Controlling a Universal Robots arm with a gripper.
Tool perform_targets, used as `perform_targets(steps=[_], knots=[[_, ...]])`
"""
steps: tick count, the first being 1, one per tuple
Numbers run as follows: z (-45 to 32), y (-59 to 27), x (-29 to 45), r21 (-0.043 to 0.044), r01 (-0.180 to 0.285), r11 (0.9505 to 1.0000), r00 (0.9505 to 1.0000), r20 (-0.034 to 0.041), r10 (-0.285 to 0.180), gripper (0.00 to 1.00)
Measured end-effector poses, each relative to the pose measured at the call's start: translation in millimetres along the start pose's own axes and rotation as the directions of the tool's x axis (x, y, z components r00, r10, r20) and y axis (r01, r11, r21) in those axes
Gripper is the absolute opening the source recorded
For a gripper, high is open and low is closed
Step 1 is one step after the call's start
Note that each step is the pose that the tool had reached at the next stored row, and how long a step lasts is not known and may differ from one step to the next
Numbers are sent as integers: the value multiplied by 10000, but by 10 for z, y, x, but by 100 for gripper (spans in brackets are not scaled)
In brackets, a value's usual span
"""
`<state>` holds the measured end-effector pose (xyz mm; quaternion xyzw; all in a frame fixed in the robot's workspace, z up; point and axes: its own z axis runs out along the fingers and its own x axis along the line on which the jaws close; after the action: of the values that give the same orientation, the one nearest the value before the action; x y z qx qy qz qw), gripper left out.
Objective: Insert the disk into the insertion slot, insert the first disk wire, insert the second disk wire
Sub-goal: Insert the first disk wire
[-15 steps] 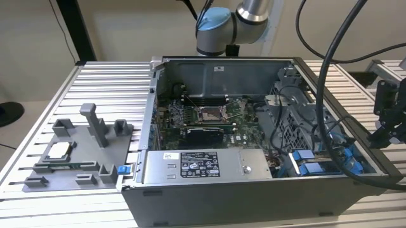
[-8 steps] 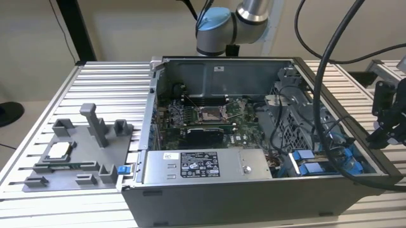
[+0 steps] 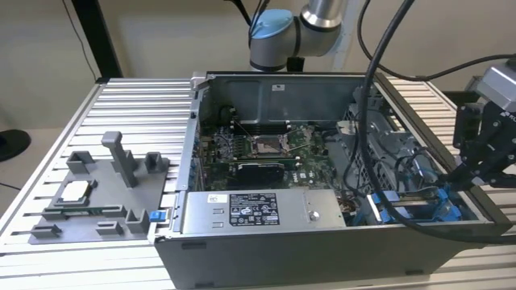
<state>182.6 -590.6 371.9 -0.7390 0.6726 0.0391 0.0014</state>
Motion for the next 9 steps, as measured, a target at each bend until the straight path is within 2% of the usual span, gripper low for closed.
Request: perform_targets(steps=[4, 9], knots=[[13, 175, -16, 108, 6, 9999, 10000, -10, -6, 0], [99, 208, -27, 166, 9, 9999, 10000, -17, -8, 0]])
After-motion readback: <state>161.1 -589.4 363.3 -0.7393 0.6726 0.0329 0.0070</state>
